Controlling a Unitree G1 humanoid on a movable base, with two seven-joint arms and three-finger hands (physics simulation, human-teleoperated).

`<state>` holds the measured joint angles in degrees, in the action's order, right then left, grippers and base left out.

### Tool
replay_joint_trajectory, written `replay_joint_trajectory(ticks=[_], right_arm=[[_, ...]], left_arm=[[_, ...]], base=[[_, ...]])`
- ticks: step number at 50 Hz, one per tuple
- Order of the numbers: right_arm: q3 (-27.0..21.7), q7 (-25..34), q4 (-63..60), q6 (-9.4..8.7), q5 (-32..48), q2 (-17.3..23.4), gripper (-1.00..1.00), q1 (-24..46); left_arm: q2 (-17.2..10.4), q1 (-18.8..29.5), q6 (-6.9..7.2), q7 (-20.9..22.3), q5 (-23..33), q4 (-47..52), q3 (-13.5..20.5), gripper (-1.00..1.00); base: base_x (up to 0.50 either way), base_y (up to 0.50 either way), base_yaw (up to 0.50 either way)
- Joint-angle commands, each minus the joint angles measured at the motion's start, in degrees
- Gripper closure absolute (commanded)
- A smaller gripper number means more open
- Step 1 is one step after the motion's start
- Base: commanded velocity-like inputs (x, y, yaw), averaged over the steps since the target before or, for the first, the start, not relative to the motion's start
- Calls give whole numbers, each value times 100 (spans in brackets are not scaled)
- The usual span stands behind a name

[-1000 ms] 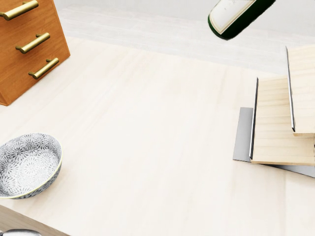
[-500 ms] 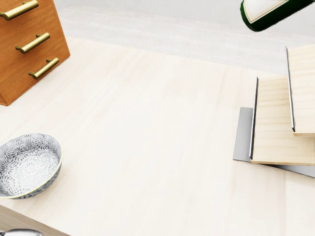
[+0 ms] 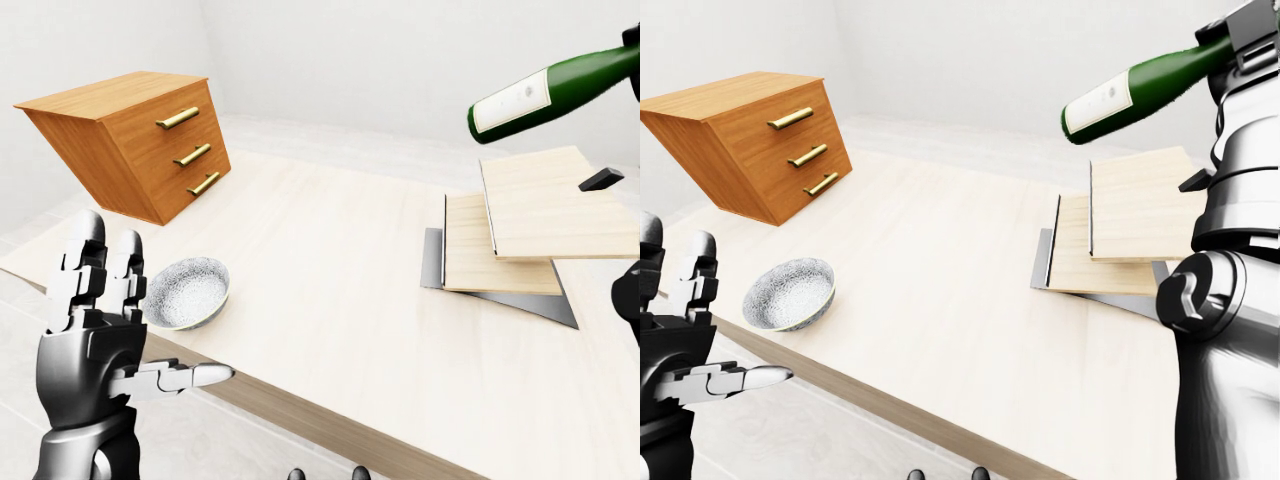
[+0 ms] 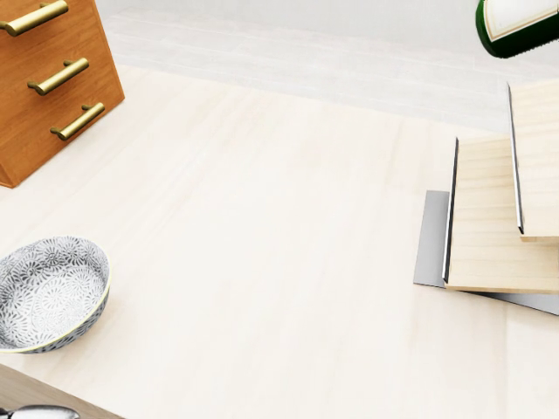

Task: Put the wine bottle on the wine rack.

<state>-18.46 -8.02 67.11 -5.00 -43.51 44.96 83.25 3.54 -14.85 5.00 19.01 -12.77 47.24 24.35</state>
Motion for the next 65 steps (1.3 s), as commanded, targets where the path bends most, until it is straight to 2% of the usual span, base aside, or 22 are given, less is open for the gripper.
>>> replay_joint_trajectory(ticks=[1, 16, 28, 37, 49, 65], right_arm=[[-265, -26, -194, 0, -494, 209, 100, -309], [-270, -220, -889, 0, -934, 503, 100, -947], [-258, -323, -939, 0, -1129, 645, 100, -1169], [-184, -235, -708, 0, -1039, 593, 100, -1266], [-100, 11, -492, 0, -869, 478, 100, -1305], [-254, 84, -452, 0, -872, 488, 100, -1510]], left_arm=[[-9, 20, 0, -36, 1, 21, -25, -100], [-17, 21, 0, -47, 29, -5, -55, -100], [1, -46, 0, -32, -8, 109, -62, -100], [31, -29, 0, -62, 119, 41, -221, -100], [2, -48, 0, -54, 50, 32, -153, -100], [13, -70, 0, -12, 85, -20, -159, -100]], base=[[0, 0, 0], [0, 0, 0], [0, 0, 0], [0, 0, 0], [0, 0, 0], [0, 0, 0]])
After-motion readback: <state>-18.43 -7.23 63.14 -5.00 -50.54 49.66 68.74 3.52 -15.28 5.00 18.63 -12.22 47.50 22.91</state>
